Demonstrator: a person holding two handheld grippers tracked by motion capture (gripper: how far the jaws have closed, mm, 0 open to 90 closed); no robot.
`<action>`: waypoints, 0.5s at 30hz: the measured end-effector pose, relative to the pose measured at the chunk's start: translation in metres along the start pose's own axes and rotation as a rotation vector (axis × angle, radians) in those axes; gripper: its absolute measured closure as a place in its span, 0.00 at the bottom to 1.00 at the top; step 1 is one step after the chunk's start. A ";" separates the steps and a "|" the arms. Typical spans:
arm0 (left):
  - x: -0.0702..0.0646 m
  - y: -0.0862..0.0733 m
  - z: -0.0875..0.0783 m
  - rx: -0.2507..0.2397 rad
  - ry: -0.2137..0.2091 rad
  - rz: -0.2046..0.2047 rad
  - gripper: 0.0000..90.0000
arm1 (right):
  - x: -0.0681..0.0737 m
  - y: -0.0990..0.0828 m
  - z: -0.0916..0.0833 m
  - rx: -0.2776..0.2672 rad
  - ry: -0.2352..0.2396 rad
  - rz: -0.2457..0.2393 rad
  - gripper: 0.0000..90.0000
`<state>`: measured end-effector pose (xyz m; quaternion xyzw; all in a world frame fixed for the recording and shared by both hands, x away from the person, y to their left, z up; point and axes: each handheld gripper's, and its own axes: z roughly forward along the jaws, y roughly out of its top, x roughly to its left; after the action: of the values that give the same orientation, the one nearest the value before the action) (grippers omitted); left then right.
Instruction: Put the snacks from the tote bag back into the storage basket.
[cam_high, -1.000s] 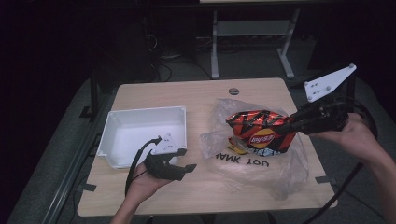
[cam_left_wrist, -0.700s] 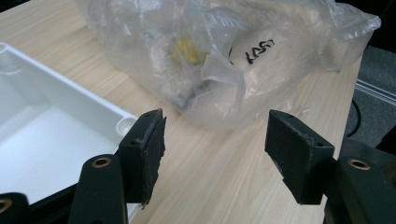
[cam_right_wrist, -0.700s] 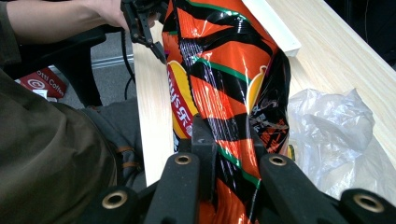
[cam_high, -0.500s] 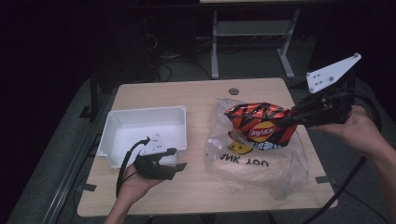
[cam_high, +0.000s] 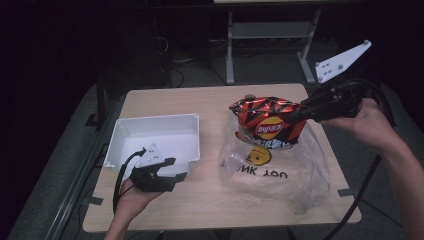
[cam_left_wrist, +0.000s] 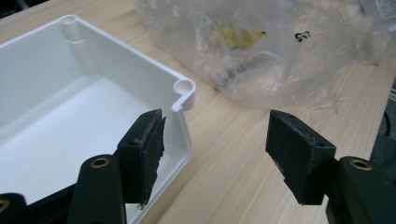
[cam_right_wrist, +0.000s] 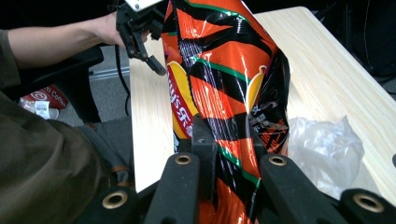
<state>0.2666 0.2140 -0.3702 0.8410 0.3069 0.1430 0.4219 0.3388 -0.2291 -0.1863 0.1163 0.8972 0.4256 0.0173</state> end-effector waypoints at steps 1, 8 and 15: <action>0.001 -0.001 -0.001 -0.008 0.004 -0.009 0.41 | -0.001 0.002 0.001 0.000 0.000 -0.003 0.91; 0.008 -0.011 -0.008 -0.011 0.035 -0.035 0.40 | -0.010 0.021 0.012 -0.003 0.017 -0.018 0.91; 0.013 -0.017 -0.011 0.000 0.054 -0.040 0.40 | -0.015 0.037 0.023 -0.001 0.031 -0.034 0.91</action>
<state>0.2640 0.2371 -0.3773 0.8305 0.3350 0.1574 0.4163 0.3640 -0.1923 -0.1734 0.0944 0.8991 0.4273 0.0110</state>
